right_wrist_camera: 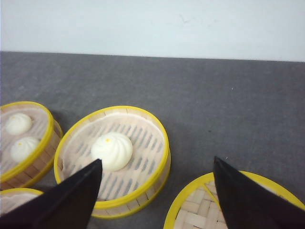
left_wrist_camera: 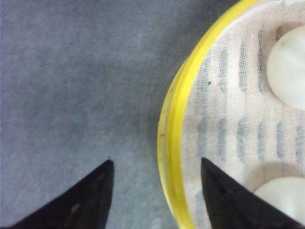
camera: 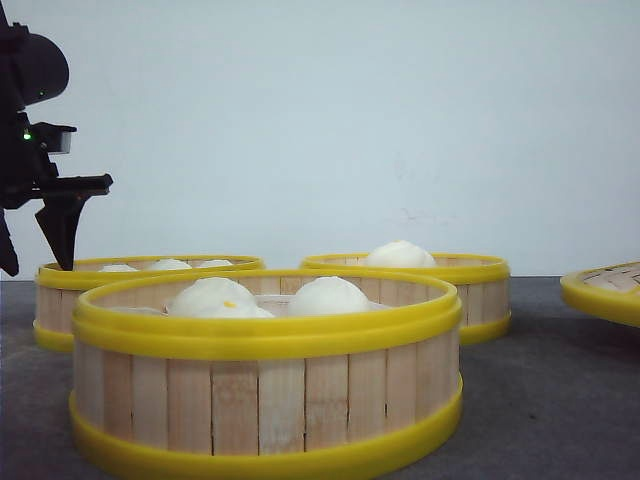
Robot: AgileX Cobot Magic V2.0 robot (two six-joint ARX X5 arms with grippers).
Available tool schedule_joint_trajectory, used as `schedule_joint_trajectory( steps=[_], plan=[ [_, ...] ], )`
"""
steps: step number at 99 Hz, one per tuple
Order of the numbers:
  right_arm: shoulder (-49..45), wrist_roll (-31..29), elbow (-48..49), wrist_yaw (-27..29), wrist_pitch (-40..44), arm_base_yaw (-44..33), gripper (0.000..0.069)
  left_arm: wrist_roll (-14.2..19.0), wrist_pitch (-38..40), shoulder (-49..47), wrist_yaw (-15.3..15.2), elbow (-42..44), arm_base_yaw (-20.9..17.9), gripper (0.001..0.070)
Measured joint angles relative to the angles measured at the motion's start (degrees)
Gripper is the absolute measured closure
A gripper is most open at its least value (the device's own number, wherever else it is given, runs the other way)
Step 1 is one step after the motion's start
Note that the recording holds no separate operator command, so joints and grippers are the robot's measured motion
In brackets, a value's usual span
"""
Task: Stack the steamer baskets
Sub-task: 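Lower the left gripper onto the rim of the farther bun basket, then close the left gripper on the basket rim and lift it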
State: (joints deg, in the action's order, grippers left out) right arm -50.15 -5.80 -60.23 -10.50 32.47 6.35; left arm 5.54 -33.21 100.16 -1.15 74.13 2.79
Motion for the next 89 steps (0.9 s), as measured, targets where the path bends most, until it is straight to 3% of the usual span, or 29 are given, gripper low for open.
schedule_joint_trajectory(
  steps=[3,8,36,54,89],
  plan=[
    [-0.59,0.02,0.0,0.0,-0.07,0.04,0.0231,0.02,1.05,0.22,0.17,0.02,0.02,0.0456],
    [-1.01,0.02,0.0,0.0,-0.11,0.04,0.0231,0.02,1.53,0.48,0.83,0.09,0.02,0.0474],
    [-2.14,0.04,0.0,0.0,-1.29,0.09,0.0231,0.02,1.7,4.68,1.16,0.31,0.07,0.0498],
    [-2.12,0.04,0.0,0.0,-1.92,0.11,0.0231,0.28,2.25,4.68,1.01,0.39,0.09,0.0665],
    [-2.12,0.07,0.0,0.0,-1.88,0.52,0.0231,1.53,-0.68,4.7,0.9,2.86,0.07,0.0686]
  ],
)
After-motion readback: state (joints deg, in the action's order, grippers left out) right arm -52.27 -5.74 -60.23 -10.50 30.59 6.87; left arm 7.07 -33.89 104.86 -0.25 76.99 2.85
